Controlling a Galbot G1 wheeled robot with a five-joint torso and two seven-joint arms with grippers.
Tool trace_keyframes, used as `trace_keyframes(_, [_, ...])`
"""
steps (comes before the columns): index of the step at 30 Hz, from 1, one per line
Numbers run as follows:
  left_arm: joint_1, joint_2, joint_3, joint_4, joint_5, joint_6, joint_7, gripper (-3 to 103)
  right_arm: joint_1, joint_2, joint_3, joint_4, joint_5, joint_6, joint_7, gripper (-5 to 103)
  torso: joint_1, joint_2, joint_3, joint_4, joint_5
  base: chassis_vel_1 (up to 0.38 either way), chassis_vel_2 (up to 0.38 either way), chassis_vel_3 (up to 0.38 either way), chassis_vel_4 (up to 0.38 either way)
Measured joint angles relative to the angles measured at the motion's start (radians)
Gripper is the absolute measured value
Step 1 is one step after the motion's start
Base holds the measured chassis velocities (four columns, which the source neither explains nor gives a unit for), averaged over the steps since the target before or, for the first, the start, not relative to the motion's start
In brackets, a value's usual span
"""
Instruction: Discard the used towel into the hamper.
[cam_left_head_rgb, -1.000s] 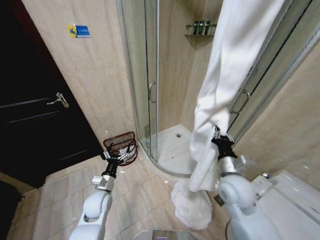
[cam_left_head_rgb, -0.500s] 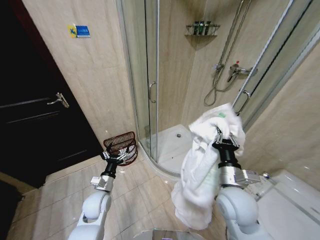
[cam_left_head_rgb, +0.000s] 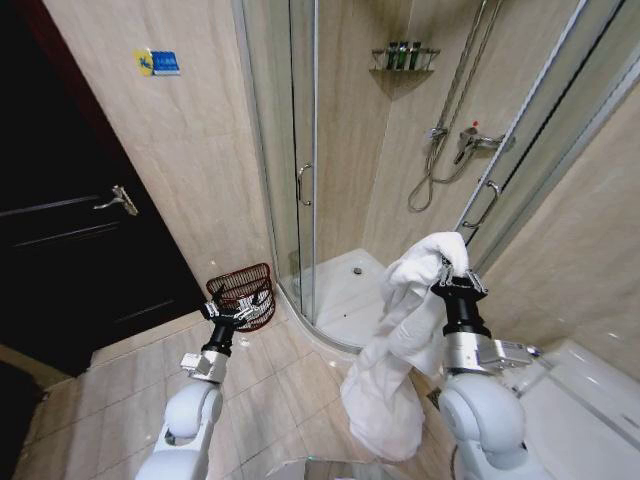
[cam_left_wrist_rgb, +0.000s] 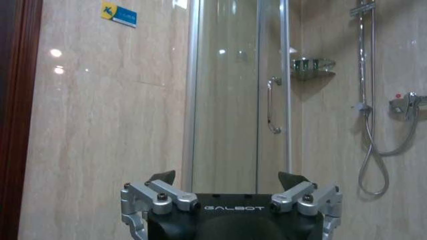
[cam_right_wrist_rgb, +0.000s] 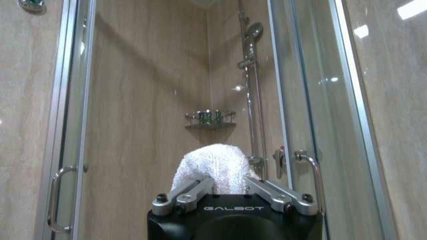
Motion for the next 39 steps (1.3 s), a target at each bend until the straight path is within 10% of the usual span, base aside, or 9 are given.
trace_keyframes(39, [0.016,-0.009,0.010,-0.023,0.040,0.003,-0.001,100,-0.054,0.046,-0.042,0.012,-0.146,0.027,0.000,6,0.000,0.000,0.000,-0.0001,-0.0003,0.107,0.108,-0.088,-0.093])
